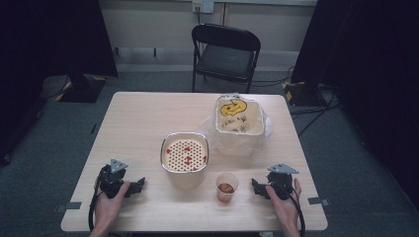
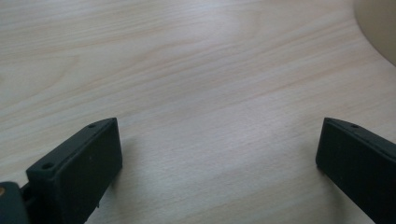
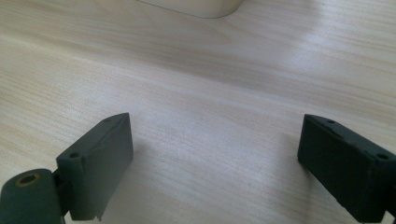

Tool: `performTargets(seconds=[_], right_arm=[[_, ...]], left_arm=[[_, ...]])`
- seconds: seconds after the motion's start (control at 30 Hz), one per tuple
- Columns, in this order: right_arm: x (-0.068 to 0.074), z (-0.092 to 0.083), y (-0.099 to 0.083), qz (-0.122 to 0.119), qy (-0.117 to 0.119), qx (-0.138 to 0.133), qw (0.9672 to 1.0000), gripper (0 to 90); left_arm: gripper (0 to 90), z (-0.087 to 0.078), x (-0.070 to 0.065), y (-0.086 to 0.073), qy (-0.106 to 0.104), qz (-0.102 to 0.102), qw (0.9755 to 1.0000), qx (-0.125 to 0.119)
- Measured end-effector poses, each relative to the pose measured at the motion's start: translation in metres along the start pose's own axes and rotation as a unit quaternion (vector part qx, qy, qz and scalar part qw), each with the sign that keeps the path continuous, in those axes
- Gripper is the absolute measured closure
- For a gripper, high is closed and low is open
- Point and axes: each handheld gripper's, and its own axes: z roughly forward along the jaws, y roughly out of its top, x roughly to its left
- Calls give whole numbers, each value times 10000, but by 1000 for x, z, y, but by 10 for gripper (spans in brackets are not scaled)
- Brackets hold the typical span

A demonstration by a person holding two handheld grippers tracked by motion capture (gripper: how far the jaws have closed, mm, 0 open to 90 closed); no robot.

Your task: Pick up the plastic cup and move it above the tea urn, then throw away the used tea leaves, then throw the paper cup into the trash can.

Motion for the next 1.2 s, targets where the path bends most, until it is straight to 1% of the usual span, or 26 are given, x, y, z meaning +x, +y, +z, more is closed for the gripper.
performTargets(seconds=[0.27,0.3,0.4,0.43,0.47,0.5,0.53,0.57,0.6,0.63,0.77,0.87,0.9,0.93,0.97,1.0,1.03,1.07,1.1,1.17,1.2], right_arm=[[1,-1,0,46,-35,-16,10000,106],[2,-2,-2,168,-32,-62,9998,122],[6,-6,-4,167,93,-77,9998,132],[6,-6,-4,167,93,-77,9998,132],[10,-8,-4,137,216,-34,9997,136],[10,-8,-4,137,216,-34,9997,136],[12,-9,-4,115,266,-32,9996,136],[18,-11,-4,74,269,-20,9996,143],[18,-11,-4,74,269,-20,9996,143],[24,-14,-4,34,399,-38,9992,144],[33,-20,-5,-108,551,-54,9984,151],[36,-23,-6,-159,639,-30,9978,152],[38,-29,-5,-185,770,-19,9969,157],[39,-31,-5,-169,805,-13,9966,157],[39,-35,-5,-135,900,-26,9958,160],[41,-38,-5,-115,949,-36,9954,164],[41,-38,-5,-115,949,-36,9954,164],[46,-41,-7,-233,1049,12,9942,163],[52,-44,-8,-292,1153,11,9929,171],[60,-46,-8,-427,1253,28,9912,179],[60,-46,-8,-427,1253,28,9912,179]], left_arm=[[0,0,0,0,4,0,10000,-1],[0,0,0,0,4,1,10000,-1],[0,0,0,0,3,6,10000,3],[0,0,0,0,3,6,10000,3],[0,0,1,0,7,35,10000,12],[0,0,1,0,7,35,10000,12],[0,0,1,0,9,39,10000,11],[1,0,1,0,13,39,10000,13],[0,0,1,0,13,39,10000,13],[0,0,1,0,10,38,10000,10],[3,-1,0,0,20,42,10000,-3],[3,-1,0,-1,19,43,10000,-3],[3,-1,0,0,20,48,10000,0],[2,-1,0,0,20,48,10000,0],[3,-1,0,0,21,44,10000,-1],[3,-1,0,0,18,44,10000,-1],[2,-1,0,0,18,44,10000,-1],[2,-1,0,0,22,48,10000,2],[3,-1,0,0,19,49,10000,2],[3,-1,0,0,19,45,10000,-1],[3,-1,0,0,19,45,10000,-1]])
